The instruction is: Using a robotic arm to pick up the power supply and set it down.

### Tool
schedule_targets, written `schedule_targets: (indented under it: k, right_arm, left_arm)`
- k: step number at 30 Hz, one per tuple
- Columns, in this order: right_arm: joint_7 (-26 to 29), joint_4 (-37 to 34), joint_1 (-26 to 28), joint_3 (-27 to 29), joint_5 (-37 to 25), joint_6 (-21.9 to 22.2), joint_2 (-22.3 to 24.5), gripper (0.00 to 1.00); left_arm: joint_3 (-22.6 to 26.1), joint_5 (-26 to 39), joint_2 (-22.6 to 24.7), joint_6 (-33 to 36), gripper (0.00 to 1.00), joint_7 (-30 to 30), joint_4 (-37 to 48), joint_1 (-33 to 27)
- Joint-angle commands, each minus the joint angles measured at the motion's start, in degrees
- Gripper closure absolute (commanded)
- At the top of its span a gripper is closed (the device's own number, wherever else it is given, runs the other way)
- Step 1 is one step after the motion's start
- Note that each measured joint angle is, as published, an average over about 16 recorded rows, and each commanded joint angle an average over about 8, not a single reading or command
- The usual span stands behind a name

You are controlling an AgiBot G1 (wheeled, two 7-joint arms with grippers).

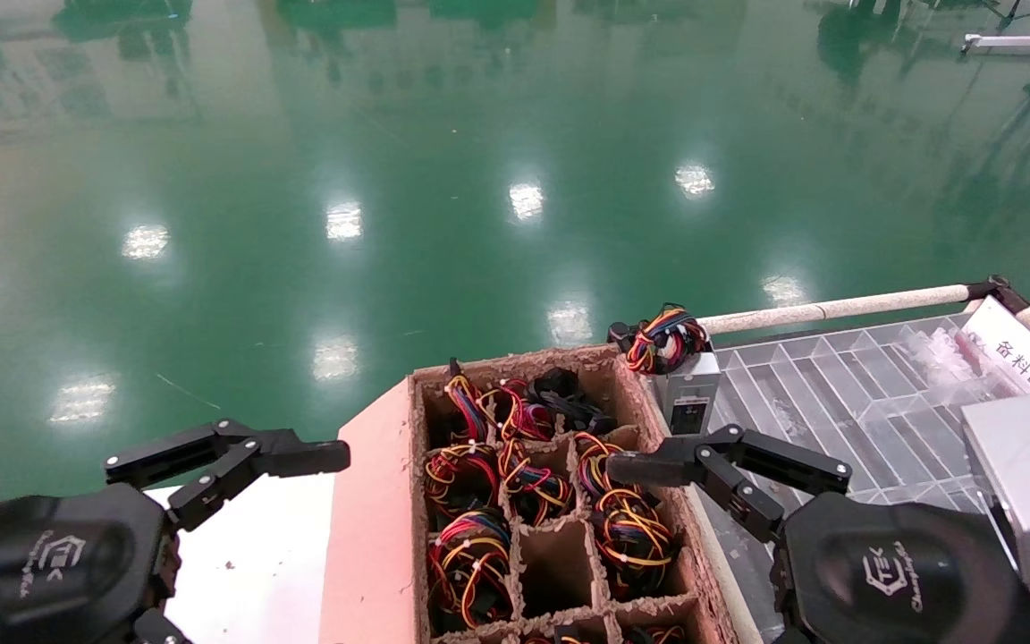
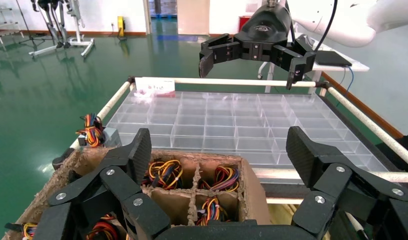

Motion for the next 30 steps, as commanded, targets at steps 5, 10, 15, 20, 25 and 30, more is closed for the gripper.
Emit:
schedule_targets:
  k: [5,10,15,20,25,30]
  right_arm:
    - [0.00,0.00,0.00,0.00,0.00,0.00,0.00,0.00]
    - [0.01,0.02,-0.01,0.00,-0.02,0.00,0.03,0.00]
    - [-0.50,-0.18,0.08,0.13,-1.44,1.11,0.70,0.00]
    - [-1.54,0.40,0.94,0.06,-7.10,4.97,2.89,0.00]
    - [-1.04,1.90,3.14,-2.19,-16.63,8.91,4.12,0.00]
    - [0.83,1.30,6.27,-6.68,-26.69,10.46,1.73,0.20]
  left_arm:
    - [0.00,0.00,0.00,0.00,1.00,0.00,0.00,0.00]
    - [0.00,0.00,0.00,0.00,1.00,0.00,0.00,0.00]
    - [0.00,0.00,0.00,0.00,1.00,0.00,0.00,0.00]
    - [0.00,0.00,0.00,0.00,1.00,0.00,0.01,0.00]
    - [0.00,0.00,0.00,0.00,1.00,0.00,0.01,0.00]
    - [0.01,0.00,0.00,0.00,1.00,0.00,0.01,-0.01]
